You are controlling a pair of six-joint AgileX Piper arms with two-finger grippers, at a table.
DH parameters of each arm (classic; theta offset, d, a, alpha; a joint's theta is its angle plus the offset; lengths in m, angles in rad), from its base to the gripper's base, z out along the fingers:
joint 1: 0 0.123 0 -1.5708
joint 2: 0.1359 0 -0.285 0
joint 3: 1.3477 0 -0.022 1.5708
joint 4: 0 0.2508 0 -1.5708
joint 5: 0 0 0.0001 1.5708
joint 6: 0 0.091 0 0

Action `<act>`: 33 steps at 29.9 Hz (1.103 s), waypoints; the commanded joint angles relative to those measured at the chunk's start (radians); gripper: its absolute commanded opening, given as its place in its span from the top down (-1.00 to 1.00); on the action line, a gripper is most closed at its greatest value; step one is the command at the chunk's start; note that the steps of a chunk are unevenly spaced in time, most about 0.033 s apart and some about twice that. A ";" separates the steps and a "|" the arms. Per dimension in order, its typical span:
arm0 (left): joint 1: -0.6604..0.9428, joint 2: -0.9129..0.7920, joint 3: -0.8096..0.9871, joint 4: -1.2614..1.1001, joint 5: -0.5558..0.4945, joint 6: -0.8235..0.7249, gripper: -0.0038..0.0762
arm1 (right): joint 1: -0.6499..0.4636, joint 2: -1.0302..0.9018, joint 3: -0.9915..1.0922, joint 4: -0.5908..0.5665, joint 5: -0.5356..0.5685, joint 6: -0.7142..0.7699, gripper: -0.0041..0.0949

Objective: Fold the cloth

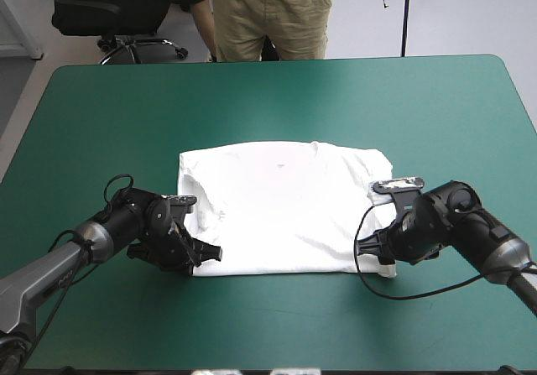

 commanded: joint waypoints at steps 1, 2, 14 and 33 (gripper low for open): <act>-0.002 0.024 0.013 0.047 -0.055 0.000 0.93 | 0.002 -0.026 0.035 0.025 -0.089 0.010 -0.11; -0.002 0.024 0.013 0.047 -0.057 0.000 0.93 | 0.002 -0.026 0.044 0.025 -0.097 0.010 -0.11; -0.002 0.024 0.013 0.047 -0.061 0.000 0.93 | 0.002 0.064 0.152 0.015 -0.203 0.024 -0.08; 0.002 -0.065 -0.084 0.146 0.014 0.007 0.93 | 0.000 0.026 0.076 0.124 -0.104 -0.088 0.95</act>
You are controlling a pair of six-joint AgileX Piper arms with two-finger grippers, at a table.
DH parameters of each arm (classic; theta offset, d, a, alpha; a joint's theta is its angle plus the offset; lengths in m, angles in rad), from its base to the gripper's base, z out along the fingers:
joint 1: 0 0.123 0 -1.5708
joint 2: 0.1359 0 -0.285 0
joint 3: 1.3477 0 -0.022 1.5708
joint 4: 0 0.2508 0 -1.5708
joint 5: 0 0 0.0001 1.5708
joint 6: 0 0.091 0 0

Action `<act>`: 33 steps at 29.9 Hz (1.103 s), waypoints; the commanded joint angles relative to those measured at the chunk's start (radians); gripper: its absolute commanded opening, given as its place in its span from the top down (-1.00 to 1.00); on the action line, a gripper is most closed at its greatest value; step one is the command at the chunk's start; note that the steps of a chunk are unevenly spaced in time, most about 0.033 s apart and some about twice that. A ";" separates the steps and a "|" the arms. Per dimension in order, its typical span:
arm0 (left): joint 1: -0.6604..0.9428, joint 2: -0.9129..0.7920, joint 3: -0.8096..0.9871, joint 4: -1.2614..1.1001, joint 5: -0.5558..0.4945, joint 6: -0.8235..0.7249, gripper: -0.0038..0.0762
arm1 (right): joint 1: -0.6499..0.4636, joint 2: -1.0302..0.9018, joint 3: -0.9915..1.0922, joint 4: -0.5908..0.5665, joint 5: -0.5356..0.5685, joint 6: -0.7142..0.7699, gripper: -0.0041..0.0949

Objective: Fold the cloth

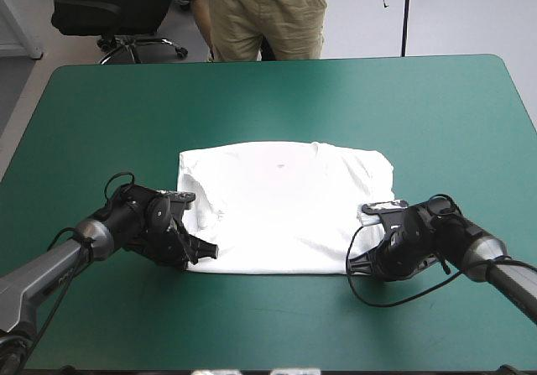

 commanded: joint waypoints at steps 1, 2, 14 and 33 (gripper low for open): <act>0.002 -0.058 -0.067 0.113 0.016 -0.001 0.93 | 0.000 -0.087 -0.081 -0.010 0.036 0.012 0.95; 0.002 -0.069 -0.092 0.137 0.037 -0.001 0.93 | 0.000 -0.103 -0.116 -0.017 0.043 0.012 0.95; 0.005 -0.017 -0.394 0.261 0.027 0.006 0.93 | -0.047 -0.019 -0.434 -0.120 0.050 0.017 0.95; 0.121 0.465 -0.942 0.269 0.071 0.052 0.93 | -0.264 0.430 -0.877 0.122 0.027 -0.196 0.95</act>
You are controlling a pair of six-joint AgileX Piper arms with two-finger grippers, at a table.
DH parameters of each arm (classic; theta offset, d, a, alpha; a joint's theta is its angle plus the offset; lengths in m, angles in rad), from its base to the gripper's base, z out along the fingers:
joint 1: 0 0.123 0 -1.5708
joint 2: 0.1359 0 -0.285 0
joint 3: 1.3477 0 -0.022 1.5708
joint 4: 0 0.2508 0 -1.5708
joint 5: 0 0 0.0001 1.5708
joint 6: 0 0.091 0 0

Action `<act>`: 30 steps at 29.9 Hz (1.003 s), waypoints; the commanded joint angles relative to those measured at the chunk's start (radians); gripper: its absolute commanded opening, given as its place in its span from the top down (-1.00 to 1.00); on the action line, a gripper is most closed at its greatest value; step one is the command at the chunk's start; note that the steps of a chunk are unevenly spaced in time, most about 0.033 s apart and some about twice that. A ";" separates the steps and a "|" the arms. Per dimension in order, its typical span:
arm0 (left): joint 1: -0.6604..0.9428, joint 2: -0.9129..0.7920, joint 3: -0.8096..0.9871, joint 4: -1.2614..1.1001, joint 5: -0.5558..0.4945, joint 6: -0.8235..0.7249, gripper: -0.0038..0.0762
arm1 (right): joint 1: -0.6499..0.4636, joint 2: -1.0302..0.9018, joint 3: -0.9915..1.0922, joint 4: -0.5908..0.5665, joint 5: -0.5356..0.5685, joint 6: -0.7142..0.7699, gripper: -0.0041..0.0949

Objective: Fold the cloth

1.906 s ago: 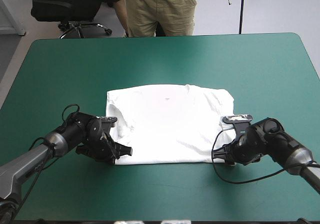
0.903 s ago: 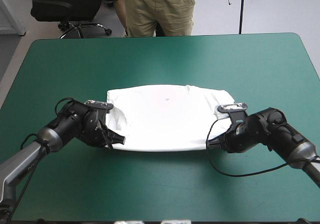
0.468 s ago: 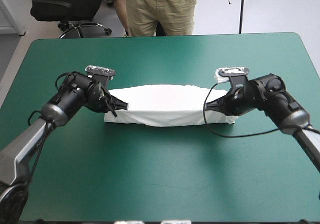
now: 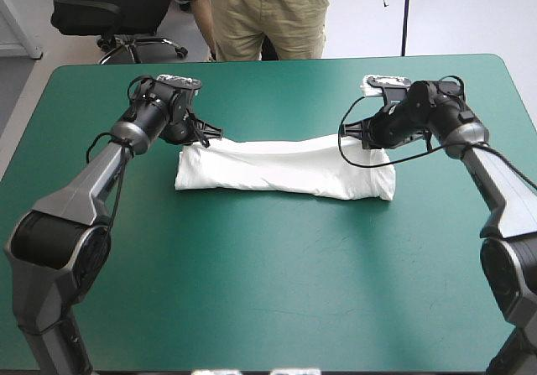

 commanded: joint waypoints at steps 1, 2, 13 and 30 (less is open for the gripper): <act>0.002 0.016 -0.092 0.012 0.000 0.006 0.93 | -0.013 0.014 -0.092 0.016 -0.021 -0.037 0.95; 0.002 0.034 -0.104 0.012 0.000 0.004 0.93 | -0.013 0.032 -0.111 0.016 -0.021 -0.039 0.95; 0.002 0.094 -0.126 -0.024 -0.007 0.047 0.11 | -0.019 0.122 -0.157 0.008 0.044 -0.080 0.02; -0.056 -0.036 -0.247 -0.237 0.017 0.126 0.95 | -0.019 -0.075 -0.185 -0.003 0.141 -0.124 -0.08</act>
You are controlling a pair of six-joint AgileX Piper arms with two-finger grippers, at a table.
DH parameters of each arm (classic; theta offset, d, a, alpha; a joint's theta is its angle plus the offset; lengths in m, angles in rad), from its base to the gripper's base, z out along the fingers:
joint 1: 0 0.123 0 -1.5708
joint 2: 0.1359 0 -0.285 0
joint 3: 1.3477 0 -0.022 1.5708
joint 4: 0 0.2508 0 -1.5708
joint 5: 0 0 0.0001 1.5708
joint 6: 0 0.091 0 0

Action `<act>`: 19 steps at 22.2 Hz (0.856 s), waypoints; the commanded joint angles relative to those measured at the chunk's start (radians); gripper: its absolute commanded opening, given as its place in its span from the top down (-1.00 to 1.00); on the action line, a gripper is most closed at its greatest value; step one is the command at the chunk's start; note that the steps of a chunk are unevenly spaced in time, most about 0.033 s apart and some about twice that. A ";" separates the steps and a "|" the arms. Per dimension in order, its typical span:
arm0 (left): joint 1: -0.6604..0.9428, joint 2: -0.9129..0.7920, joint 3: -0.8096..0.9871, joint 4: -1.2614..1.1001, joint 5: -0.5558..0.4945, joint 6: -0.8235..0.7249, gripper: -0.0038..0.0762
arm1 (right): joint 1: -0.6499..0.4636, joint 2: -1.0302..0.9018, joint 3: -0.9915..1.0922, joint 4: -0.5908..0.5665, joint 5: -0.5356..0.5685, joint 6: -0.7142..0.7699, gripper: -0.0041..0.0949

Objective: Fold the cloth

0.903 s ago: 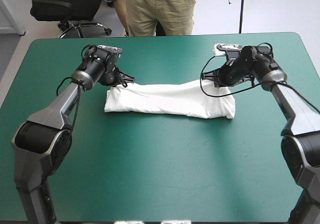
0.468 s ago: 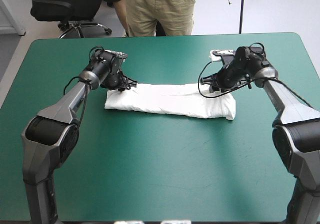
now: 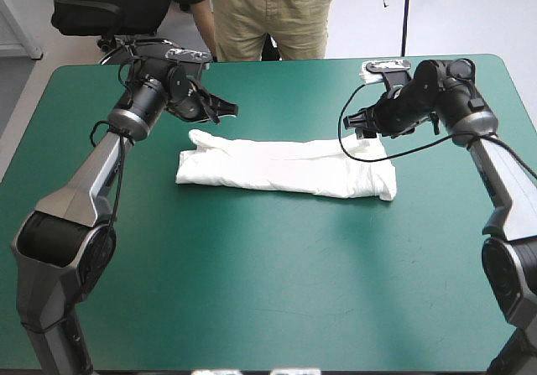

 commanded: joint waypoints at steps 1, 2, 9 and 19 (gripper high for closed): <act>-0.052 -0.057 -0.030 -0.085 -0.040 0.033 0.95 | -0.008 -0.081 -0.031 0.005 -0.011 -0.016 -0.08; -0.090 -0.046 -0.028 -0.110 -0.044 0.043 0.95 | -0.008 -0.088 -0.031 0.005 -0.006 -0.017 -0.08; -0.236 0.047 -0.028 -0.127 -0.108 0.092 0.95 | -0.008 -0.088 -0.031 -0.013 0.022 -0.019 -0.08; -0.237 0.194 -0.028 -0.159 -0.081 0.108 0.95 | -0.113 -0.088 -0.027 0.073 0.031 -0.033 -0.08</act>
